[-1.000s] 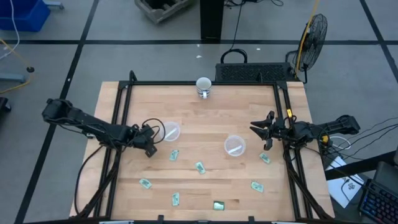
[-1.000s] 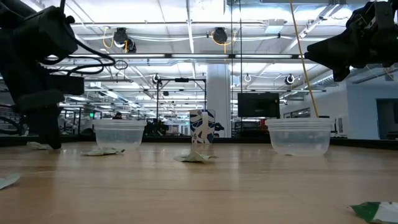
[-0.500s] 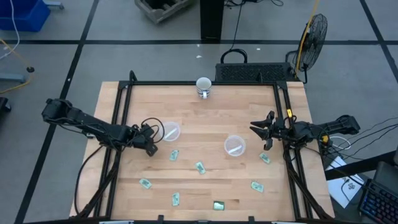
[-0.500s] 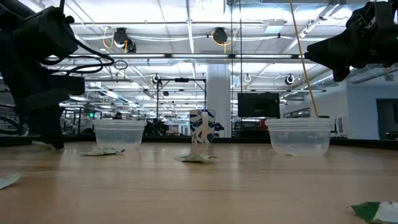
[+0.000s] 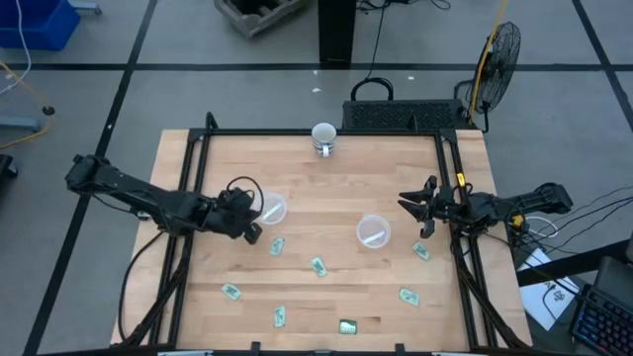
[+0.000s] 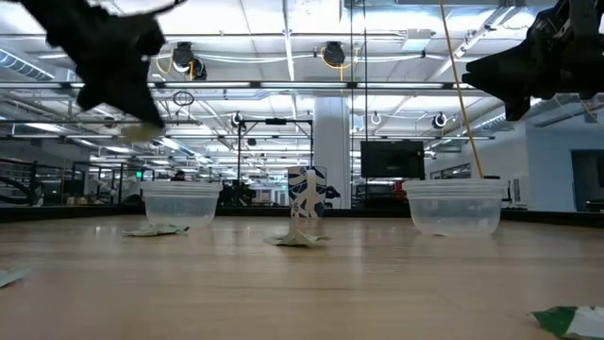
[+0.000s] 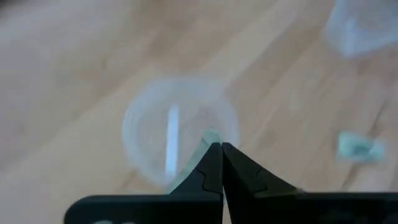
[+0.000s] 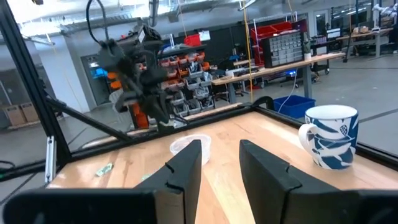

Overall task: Pick and place Stevia / Truvia into bins
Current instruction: Put the light green stevia packet into the left transparent container

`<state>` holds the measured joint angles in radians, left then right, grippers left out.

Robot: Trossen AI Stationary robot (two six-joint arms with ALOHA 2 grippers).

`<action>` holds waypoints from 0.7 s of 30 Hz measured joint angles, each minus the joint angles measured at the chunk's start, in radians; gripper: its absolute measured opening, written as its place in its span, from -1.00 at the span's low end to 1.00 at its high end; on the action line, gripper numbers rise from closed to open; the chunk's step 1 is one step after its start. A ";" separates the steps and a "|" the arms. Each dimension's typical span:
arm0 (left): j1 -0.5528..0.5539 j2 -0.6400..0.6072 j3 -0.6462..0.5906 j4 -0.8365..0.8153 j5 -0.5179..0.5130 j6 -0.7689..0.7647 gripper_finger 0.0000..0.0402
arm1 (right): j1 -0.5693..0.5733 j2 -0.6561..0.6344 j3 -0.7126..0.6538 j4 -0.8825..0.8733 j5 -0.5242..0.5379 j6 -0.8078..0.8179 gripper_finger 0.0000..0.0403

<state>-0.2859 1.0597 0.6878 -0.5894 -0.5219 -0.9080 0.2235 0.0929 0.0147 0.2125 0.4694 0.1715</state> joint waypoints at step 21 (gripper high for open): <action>0.190 0.366 0.032 0.170 0.026 0.093 -0.97 | 0.000 0.000 0.000 0.001 0.000 0.000 -0.48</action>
<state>-0.0954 1.4262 0.7197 -0.4197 -0.4955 -0.8146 0.2237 0.0933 0.0147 0.2131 0.4690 0.1719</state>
